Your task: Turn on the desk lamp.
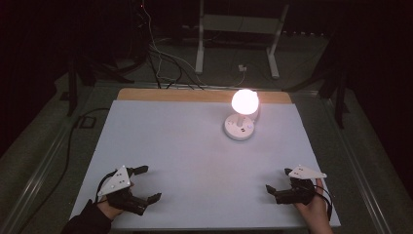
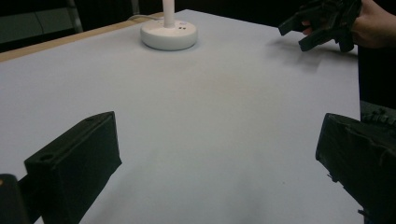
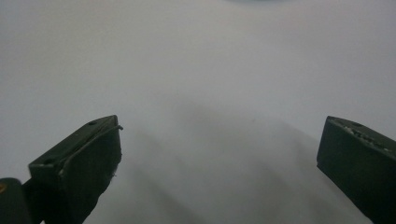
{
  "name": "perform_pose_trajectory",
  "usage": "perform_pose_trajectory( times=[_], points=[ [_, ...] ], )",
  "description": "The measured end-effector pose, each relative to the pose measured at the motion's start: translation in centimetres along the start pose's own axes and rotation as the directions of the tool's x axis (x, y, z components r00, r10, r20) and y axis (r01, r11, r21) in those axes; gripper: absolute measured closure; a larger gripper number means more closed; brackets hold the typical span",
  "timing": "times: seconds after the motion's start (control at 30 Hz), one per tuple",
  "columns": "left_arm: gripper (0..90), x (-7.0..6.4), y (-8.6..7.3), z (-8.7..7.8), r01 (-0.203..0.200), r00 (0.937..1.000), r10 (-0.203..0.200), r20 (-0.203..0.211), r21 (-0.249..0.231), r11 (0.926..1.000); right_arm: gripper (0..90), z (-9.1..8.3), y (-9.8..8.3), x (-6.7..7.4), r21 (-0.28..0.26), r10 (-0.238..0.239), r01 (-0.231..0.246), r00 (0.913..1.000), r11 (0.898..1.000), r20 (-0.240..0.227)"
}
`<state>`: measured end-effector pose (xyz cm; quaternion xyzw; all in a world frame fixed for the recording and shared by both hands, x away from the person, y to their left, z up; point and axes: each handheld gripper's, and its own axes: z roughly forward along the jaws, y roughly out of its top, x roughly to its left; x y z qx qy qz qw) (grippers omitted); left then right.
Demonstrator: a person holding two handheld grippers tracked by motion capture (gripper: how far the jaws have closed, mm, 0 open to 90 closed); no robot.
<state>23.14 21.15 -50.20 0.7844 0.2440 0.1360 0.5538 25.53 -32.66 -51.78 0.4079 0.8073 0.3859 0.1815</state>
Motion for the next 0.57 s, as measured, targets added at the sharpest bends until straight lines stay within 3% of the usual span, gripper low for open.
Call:
perform_pose_trajectory(
  times=[0.57],
  points=[
    [0.3,-0.06,0.04,0.01,-0.004,1.0000,0.004,0.000,0.003,1.0000,0.1,0.10,0.32,0.55,-0.011,0.007,-0.007,0.9992,1.000,-0.039]
  ],
)
